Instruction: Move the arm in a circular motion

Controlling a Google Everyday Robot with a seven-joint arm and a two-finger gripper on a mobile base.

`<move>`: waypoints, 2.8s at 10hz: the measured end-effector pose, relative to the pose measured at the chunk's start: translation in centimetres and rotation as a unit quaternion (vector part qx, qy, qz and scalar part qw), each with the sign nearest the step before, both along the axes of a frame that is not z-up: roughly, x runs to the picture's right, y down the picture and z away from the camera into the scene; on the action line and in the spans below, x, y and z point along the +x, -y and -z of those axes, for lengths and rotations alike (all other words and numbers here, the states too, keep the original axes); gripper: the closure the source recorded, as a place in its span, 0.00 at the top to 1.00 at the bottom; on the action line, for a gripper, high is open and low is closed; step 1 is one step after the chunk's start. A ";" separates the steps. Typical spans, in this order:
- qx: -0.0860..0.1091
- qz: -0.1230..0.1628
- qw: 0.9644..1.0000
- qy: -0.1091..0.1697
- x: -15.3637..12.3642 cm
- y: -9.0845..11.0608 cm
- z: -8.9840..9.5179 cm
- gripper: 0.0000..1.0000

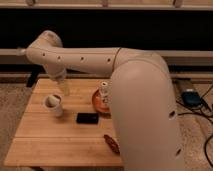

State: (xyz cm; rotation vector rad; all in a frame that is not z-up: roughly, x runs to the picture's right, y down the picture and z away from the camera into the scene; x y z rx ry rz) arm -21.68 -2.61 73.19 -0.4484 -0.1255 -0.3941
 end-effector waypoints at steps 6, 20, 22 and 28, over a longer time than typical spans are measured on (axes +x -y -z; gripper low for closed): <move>0.000 0.000 1.000 0.000 0.0 0.0 0.0 0.80; 0.019 0.093 0.990 0.106 -8.0 -11.2 11.7 0.80; 0.012 0.102 0.988 0.119 -6.9 -14.3 13.3 0.80; -0.016 0.040 0.995 0.090 6.3 -19.6 15.1 0.80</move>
